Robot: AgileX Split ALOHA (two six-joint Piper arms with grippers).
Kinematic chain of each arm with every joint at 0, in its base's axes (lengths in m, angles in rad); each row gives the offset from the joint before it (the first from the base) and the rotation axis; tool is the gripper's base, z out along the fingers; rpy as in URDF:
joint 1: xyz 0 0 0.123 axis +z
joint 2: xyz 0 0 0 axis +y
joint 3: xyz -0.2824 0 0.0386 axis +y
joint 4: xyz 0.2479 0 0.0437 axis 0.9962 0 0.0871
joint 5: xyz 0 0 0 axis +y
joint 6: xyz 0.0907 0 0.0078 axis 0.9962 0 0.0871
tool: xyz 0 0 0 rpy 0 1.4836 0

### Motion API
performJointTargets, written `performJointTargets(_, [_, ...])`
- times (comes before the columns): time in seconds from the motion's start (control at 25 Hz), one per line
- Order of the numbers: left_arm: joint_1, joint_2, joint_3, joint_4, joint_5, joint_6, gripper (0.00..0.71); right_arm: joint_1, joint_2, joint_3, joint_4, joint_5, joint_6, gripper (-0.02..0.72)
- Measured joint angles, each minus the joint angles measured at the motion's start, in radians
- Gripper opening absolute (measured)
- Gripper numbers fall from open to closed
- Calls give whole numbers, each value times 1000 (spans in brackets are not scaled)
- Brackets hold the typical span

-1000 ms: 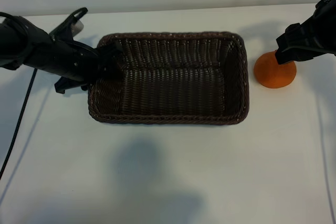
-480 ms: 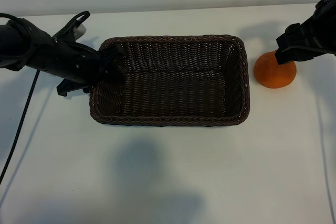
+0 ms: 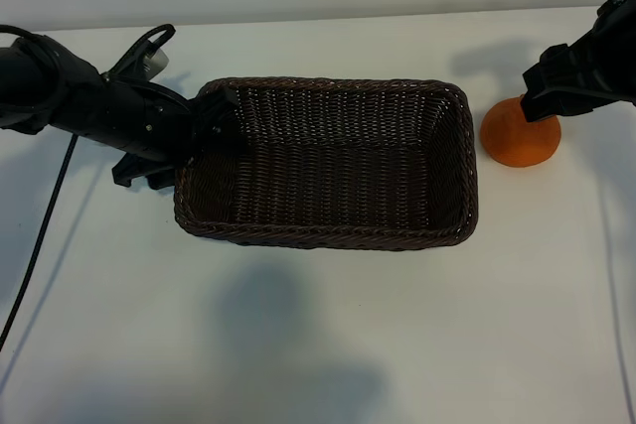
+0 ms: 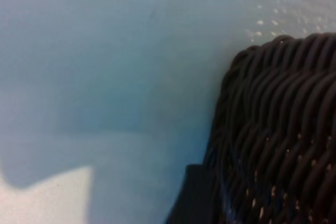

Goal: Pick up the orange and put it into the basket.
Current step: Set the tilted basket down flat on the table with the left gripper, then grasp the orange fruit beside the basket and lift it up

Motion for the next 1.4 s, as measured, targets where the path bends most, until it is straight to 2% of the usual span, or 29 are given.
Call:
performJointTargets(0.12, [0, 0, 0, -1, 12, 11, 701, 0, 0, 0, 0, 0, 0, 594])
performJointTargets(0.4, [0, -17, 0, 15, 23, 18, 667, 0, 0, 0, -1, 0, 0, 594])
performJointTargets(0.76, [0, -109, 0, 160, 41, -88, 656, 0, 0, 0, -2, 0, 0, 594])
performJointTargets(1.4, [0, -318, 0, 246, 112, -112, 629, 0, 0, 0, -2, 4, 0, 594])
